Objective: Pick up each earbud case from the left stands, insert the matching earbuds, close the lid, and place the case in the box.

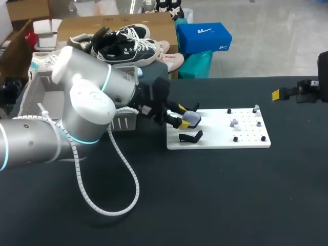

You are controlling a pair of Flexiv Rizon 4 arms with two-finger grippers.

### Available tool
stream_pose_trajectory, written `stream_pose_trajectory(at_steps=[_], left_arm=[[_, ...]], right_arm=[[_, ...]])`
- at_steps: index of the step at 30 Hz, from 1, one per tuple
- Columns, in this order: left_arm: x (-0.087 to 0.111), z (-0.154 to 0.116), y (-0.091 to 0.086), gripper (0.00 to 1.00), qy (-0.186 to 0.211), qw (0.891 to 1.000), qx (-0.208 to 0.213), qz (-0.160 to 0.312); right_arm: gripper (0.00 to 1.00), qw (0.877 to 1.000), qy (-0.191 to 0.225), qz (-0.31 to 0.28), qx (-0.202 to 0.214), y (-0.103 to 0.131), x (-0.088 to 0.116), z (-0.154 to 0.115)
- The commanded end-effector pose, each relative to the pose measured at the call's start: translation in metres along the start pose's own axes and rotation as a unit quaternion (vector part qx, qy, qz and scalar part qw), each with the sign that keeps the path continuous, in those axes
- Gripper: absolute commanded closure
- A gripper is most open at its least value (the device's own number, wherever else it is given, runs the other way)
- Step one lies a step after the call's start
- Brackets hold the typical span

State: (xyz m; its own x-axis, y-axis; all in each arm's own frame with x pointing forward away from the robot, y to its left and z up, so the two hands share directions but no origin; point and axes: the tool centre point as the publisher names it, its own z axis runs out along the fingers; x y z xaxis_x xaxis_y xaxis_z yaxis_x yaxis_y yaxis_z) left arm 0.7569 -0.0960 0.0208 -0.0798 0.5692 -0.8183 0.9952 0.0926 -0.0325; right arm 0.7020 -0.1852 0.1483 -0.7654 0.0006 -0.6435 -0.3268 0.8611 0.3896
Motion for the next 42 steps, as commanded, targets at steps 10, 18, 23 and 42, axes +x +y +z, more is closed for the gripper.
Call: stream_pose_trajectory(at_steps=[10,18,23,42], left_arm=[[0.0015,0.002,0.0003,0.45,-0.002,1.0,0.004,-0.001],[0.0019,0.0034,-0.0022,0.49,-0.002,1.0,0.006,-0.002],[0.0026,0.0046,-0.003,0.48,-0.002,1.0,0.008,-0.004],[0.0032,0.0046,-0.0028,0.69,-0.002,1.0,0.005,-0.008]], right_arm=[[0.0,1.0,0.001,0.0,0.0,-0.0002,-0.0001,-0.0005],[0.0,1.0,0.001,0.0,0.0,-0.0002,-0.0001,-0.0005],[0.0,1.0,0.001,0.0,0.0,-0.0002,-0.0001,-0.0005],[0.0,1.0,0.001,0.0,0.0,-0.0002,-0.0001,-0.0005]])
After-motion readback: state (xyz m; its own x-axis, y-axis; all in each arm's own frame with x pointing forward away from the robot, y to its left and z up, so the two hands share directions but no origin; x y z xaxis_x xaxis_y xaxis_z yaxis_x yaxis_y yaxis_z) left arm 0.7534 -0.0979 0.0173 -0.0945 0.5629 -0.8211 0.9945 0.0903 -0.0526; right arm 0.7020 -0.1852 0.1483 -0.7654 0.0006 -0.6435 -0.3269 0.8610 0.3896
